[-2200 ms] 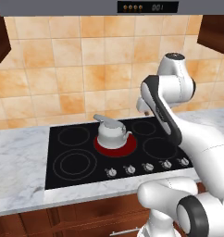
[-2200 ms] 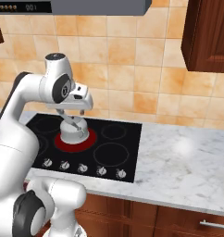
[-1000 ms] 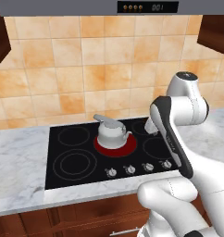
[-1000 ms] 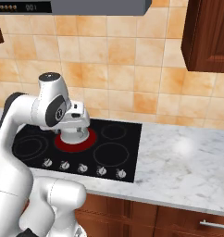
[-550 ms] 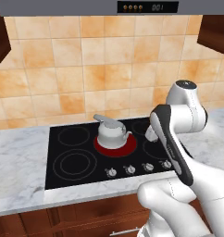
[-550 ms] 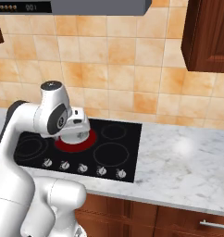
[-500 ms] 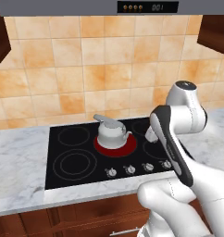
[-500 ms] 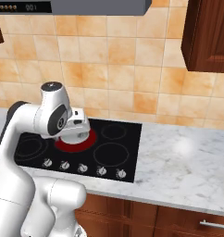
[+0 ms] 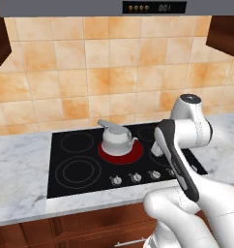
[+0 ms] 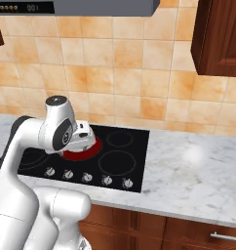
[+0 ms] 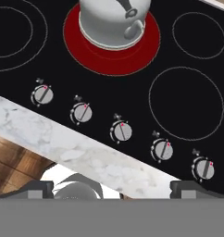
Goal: The kettle is done boiling. Turn off the stove, then wait for 300 timesteps before moving the kettle to the dining table.
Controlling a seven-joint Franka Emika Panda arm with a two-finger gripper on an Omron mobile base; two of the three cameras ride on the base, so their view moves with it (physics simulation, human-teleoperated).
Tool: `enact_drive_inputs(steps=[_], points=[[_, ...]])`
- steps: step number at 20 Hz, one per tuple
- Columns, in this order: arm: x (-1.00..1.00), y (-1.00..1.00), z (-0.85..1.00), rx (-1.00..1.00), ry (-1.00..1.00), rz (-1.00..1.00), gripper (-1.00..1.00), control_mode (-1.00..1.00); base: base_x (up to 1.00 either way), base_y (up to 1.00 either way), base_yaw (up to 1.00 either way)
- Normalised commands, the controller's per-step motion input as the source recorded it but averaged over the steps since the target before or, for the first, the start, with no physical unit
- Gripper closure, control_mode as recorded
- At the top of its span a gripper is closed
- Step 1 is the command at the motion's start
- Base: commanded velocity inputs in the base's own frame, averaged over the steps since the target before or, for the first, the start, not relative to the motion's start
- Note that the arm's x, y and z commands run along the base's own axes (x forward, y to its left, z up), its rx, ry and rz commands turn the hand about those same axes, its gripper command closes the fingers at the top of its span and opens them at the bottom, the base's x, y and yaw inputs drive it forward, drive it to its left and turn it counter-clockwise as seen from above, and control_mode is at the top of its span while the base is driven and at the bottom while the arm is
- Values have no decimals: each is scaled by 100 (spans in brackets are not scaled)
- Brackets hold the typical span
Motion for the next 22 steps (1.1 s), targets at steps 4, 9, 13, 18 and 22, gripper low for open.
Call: enact_drive_inputs(steps=[4, 9, 13, 18, 22], points=[[6, -4, -35, 0, 0, 5, -100, -100, 0, 0, 0], [9, -5, -29, 0, 0, 4, -100, -100, 0, 0, 0], [11, -3, -23, 0, 2, 3, -100, -100, 0, 0, 0], [11, -7, -21, 0, 4, 0, -100, -100, 0, 0, 0], [10, -4, -23, 0, 6, 0, -100, -100, 0, 0, 0]])
